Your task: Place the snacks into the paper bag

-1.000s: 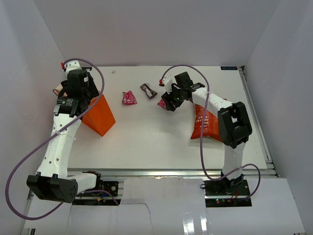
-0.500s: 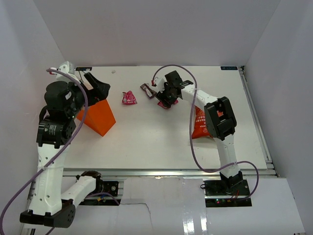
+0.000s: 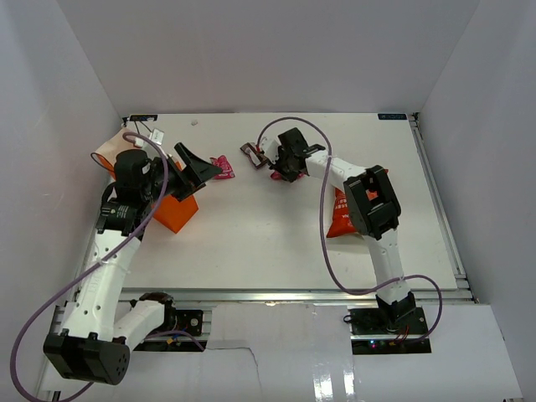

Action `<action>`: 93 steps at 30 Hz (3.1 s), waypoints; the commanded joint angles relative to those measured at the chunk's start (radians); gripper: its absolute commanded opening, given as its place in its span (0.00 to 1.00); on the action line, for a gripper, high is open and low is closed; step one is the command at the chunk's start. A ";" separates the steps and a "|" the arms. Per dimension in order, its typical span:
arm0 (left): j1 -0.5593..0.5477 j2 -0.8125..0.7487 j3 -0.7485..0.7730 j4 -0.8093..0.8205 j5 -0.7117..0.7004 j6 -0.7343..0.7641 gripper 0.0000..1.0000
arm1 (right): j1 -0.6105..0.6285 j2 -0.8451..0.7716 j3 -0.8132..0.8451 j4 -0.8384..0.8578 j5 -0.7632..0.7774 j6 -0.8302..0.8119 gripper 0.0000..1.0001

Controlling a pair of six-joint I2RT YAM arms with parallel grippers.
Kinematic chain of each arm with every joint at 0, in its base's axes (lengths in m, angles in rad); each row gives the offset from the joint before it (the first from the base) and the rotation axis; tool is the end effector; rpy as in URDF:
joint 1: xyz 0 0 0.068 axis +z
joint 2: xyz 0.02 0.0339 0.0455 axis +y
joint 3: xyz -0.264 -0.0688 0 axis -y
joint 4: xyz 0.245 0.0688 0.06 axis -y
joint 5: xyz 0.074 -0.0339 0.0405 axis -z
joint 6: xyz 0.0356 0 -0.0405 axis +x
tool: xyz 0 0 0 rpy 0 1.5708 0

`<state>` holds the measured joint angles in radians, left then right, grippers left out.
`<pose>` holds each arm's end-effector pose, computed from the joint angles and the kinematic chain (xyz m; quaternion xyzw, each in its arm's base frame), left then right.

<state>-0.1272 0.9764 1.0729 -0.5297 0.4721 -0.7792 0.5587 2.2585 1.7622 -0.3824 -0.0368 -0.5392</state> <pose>0.2025 -0.0422 0.3712 -0.1430 0.8164 -0.4064 0.3845 0.4246 0.2670 0.1692 -0.4961 0.7991 0.0206 0.3389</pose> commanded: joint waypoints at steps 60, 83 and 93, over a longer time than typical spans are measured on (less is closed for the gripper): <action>-0.342 0.297 0.136 -0.079 -0.263 0.070 0.00 | 0.072 -0.830 -0.434 -0.165 -0.620 -0.100 0.56; -0.226 0.148 0.690 -0.535 -1.178 0.412 0.00 | -0.056 -0.729 -0.471 -0.064 -0.604 -0.019 0.55; -0.049 0.192 0.539 -0.386 -1.092 0.500 0.00 | -0.063 -0.700 -0.463 -0.055 -0.594 0.002 0.55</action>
<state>-0.2417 1.1503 1.6409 -0.9943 -0.6628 -0.3275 0.5018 1.5551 1.2865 -0.4686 -0.6300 -0.5522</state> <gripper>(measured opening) 0.192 0.551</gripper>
